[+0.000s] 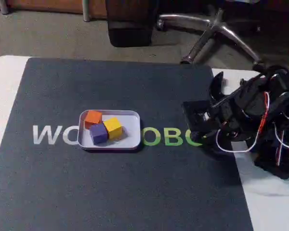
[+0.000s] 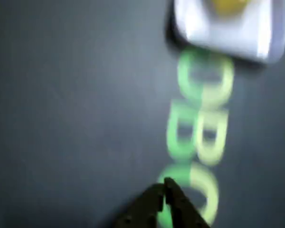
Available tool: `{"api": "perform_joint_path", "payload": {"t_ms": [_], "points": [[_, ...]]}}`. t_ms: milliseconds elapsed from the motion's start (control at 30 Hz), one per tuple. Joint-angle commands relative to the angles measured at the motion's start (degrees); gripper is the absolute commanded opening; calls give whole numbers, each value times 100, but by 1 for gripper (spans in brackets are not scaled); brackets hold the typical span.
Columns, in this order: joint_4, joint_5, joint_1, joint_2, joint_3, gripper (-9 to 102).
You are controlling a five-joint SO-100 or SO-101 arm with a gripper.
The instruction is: Move blocks one by one until all three blocks are in the tray.
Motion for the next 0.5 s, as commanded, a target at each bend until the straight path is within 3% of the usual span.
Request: {"api": "perform_joint_path", "payload": {"t_ms": [0, 467], "points": [[211, 255, 211, 18, -26, -8], [255, 659, 659, 18, -26, -7]]}}
